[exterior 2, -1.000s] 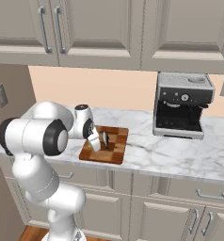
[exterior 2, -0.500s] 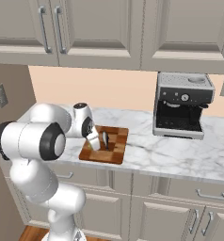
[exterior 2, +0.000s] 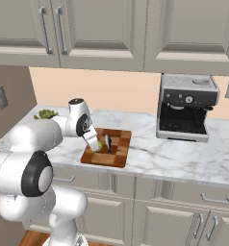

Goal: Retrieve a lemon from the fridge and place it on the cutting board with the fish.

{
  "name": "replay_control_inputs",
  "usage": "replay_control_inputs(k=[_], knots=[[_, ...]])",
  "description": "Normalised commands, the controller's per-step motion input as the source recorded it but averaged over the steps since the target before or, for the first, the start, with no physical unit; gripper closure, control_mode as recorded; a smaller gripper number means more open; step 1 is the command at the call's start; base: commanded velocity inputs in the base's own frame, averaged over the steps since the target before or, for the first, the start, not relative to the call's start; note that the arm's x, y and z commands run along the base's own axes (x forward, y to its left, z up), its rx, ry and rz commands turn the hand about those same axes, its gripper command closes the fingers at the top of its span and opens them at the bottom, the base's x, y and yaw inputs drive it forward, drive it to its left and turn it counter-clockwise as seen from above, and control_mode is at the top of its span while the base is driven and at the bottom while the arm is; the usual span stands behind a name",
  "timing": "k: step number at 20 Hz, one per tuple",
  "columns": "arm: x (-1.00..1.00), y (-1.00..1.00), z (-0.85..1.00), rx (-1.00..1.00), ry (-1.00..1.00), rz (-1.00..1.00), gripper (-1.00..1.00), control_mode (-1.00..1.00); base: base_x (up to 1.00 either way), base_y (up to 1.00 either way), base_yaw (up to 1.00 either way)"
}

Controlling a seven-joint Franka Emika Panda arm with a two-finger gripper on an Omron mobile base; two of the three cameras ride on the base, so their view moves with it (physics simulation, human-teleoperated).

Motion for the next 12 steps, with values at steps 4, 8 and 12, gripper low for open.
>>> replay_control_inputs(k=[4, 8, 12], knots=[[-0.66, -0.52, 0.34, 0.00, -0.03, 0.00, -1.00, -1.00, 0.00, 0.00, 0.00], [-0.69, -0.61, 0.34, 0.00, -0.02, 0.03, -1.00, -1.00, 0.00, 0.00, 0.00], [-0.67, -0.11, 0.43, 0.00, 0.00, 0.21, -1.00, -1.00, 0.00, 0.00, 0.00]])
